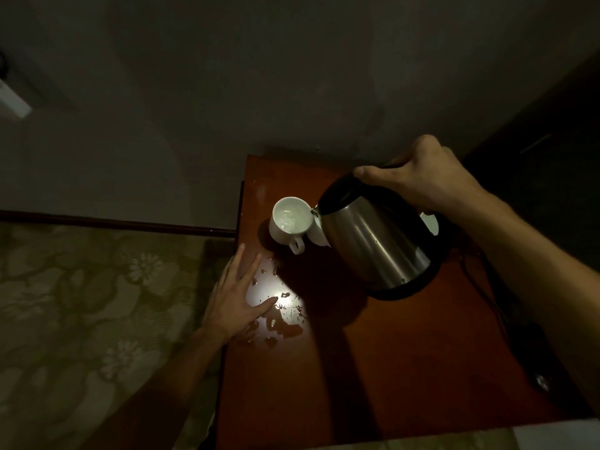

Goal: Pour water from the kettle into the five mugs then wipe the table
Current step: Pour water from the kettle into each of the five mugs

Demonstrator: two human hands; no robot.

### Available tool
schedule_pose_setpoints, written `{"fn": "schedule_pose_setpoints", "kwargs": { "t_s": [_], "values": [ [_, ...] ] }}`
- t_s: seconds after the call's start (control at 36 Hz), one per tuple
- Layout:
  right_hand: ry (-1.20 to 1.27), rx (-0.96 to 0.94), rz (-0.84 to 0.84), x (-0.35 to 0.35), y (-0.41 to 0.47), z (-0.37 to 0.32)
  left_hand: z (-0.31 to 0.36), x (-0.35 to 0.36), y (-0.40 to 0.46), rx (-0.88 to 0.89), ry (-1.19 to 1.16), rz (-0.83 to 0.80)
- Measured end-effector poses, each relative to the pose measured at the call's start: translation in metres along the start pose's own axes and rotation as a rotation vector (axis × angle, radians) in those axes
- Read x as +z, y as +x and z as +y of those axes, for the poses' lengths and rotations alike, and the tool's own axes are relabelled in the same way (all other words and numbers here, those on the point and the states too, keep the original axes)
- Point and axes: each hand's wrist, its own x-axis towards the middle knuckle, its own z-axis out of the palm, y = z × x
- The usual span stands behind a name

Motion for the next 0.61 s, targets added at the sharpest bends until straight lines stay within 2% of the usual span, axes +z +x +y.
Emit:
{"fn": "schedule_pose_setpoints", "kwargs": {
  "t_s": [0.61],
  "values": [
    [0.024, 0.041, 0.027, 0.0076, 0.0041, 0.0007, 0.0011, 0.0001, -0.0014, 0.004, -0.021, 0.018]
  ]
}}
